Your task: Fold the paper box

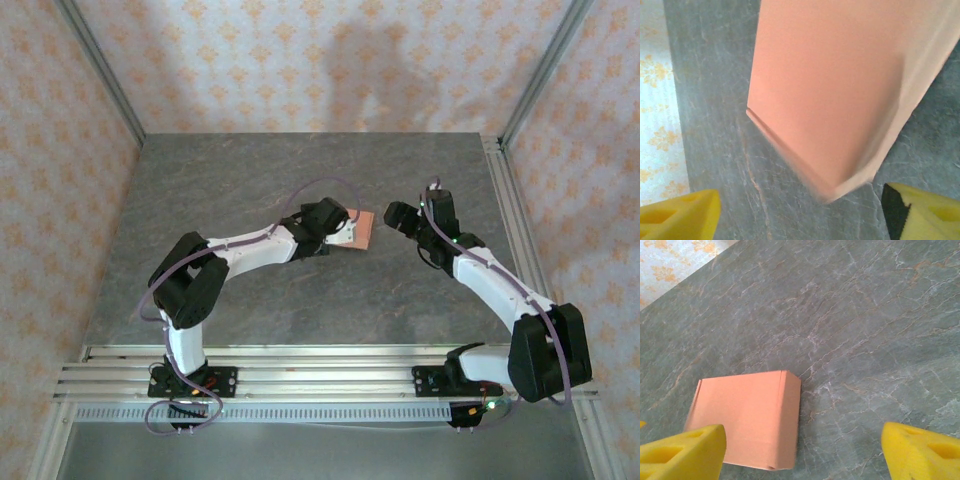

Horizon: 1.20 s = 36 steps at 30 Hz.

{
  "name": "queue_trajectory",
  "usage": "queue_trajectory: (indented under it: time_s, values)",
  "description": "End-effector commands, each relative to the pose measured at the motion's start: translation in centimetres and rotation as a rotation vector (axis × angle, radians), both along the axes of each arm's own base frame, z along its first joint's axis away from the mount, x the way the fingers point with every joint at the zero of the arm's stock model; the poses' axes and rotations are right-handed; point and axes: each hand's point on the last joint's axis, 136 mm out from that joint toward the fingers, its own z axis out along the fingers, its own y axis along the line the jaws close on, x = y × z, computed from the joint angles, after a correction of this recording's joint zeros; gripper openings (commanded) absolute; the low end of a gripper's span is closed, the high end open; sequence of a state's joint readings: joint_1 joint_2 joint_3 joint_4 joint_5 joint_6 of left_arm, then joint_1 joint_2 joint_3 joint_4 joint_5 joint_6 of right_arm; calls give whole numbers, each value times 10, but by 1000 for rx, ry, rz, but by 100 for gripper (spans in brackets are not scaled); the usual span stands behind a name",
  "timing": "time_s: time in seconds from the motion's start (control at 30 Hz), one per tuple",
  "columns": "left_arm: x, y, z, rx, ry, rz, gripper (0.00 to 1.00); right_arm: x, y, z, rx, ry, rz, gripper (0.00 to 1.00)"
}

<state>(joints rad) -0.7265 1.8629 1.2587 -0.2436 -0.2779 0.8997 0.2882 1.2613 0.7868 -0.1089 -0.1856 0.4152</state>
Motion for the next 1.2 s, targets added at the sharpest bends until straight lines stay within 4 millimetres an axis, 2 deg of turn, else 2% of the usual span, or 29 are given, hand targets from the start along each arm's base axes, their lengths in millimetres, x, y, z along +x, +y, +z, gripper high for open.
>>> queue_trajectory:
  time_s: [0.0, 0.03, 0.13, 0.23, 0.3, 0.47, 0.57, 0.63, 0.73, 0.83, 0.9, 0.97, 1.03, 1.17]
  values:
    - [0, -6, 20, -100, -25, 24, 96, 2, -10, 4, -35, -30, -28, 83]
    - [-5, -9, 21, -143, -1, 21, 99, 2, -10, 7, -48, -46, -22, 85]
    - [-17, -15, 33, -311, 53, 37, 100, 4, -16, 12, -98, -81, -21, 93]
    - [-20, -6, 48, -526, 105, 107, 100, 5, -26, 19, -188, -139, -18, 99]
    - [-14, 10, 61, -653, 79, 183, 100, 7, -36, 22, -263, -183, -27, 99]
    - [4, 84, 77, -875, -64, 435, 100, 15, -72, 23, -428, -286, -113, 99]
    - [5, 129, 74, -961, -150, 582, 100, 17, -99, 8, -485, -299, -180, 99]
    - [1, 163, 68, -959, -239, 676, 100, 18, -115, -3, -529, -292, -217, 99]
    - [-9, 205, 56, -918, -315, 785, 100, 18, -130, -17, -558, -290, -253, 99]
    - [-19, 240, 50, -935, -393, 862, 100, 22, -144, -34, -515, -314, -296, 99]
    - [-22, 256, 47, -983, -431, 899, 100, 27, -143, -40, -473, -329, -278, 100]
    - [-21, 263, 42, -1021, -437, 906, 100, 32, -143, -53, -450, -314, -260, 100]
    - [-17, 266, 34, -1029, -443, 923, 100, 33, -135, -61, -438, -336, -211, 100]
    - [-7, 263, 15, -1033, -401, 921, 100, 27, -136, -59, -435, -367, -224, 100]
